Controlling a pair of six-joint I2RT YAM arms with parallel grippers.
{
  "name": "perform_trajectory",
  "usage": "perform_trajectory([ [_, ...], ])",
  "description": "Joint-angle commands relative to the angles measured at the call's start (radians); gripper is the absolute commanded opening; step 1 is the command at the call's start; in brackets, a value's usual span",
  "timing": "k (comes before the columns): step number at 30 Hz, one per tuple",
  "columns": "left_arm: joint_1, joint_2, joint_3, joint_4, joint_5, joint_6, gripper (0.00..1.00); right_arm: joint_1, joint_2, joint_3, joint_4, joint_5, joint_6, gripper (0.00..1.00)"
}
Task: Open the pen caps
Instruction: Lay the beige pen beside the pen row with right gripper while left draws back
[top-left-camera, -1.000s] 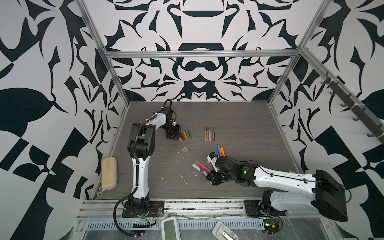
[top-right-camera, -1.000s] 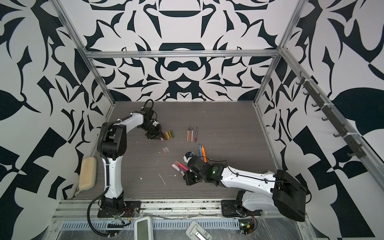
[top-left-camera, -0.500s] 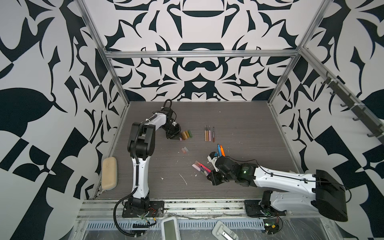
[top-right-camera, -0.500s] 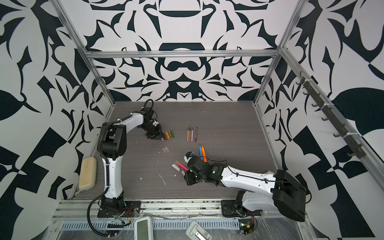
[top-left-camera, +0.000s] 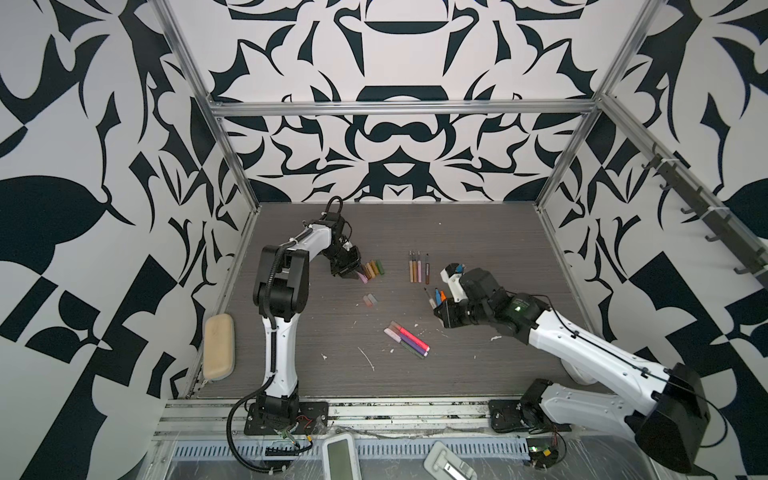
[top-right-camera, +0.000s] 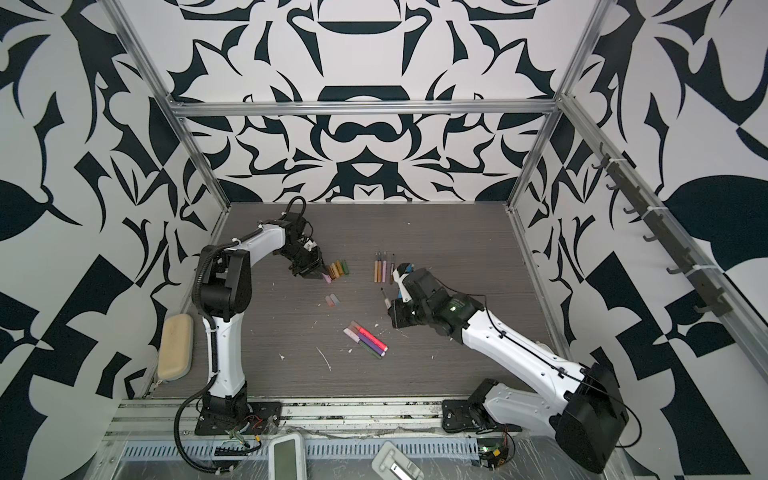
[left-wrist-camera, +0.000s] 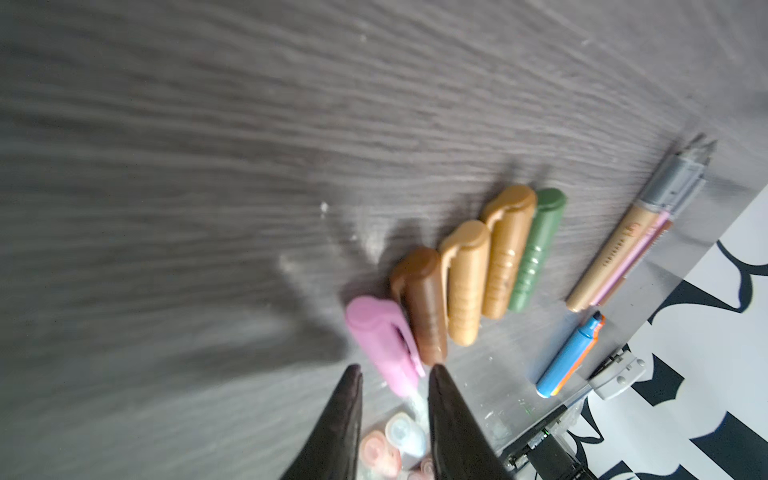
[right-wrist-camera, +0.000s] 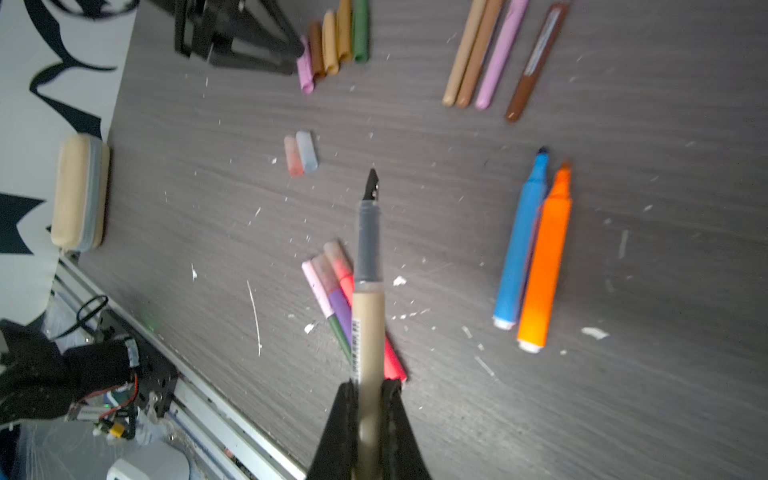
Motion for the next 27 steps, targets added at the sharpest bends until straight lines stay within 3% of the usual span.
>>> perform_trajectory([
  [1, 0.007, -0.116, 0.048, -0.024, 0.065, 0.054, 0.29, -0.11, 0.039, 0.054, -0.032, -0.063, -0.107, 0.0],
  [4, 0.007, -0.213, 0.018, 0.028, 0.116, 0.073, 0.28, -0.227, 0.119, 0.055, 0.059, -0.104, -0.115, 0.0],
  [8, 0.007, -0.342, -0.043, 0.146, 0.101, 0.063, 0.27, -0.334, 0.283, 0.071, 0.204, -0.161, -0.091, 0.0],
  [15, 0.024, -0.464, -0.101, 0.23, 0.05, 0.031, 0.27, -0.348, 0.519, 0.102, 0.44, -0.147, -0.051, 0.0],
  [23, 0.085, -0.436, -0.099, 0.246, 0.147, -0.037, 0.26, -0.349, 0.709, 0.166, 0.577, -0.172, -0.003, 0.0],
  [27, 0.101, -0.448, -0.108, 0.25, 0.118, -0.036, 0.26, -0.348, 0.761, 0.187, 0.605, -0.18, 0.013, 0.0],
])
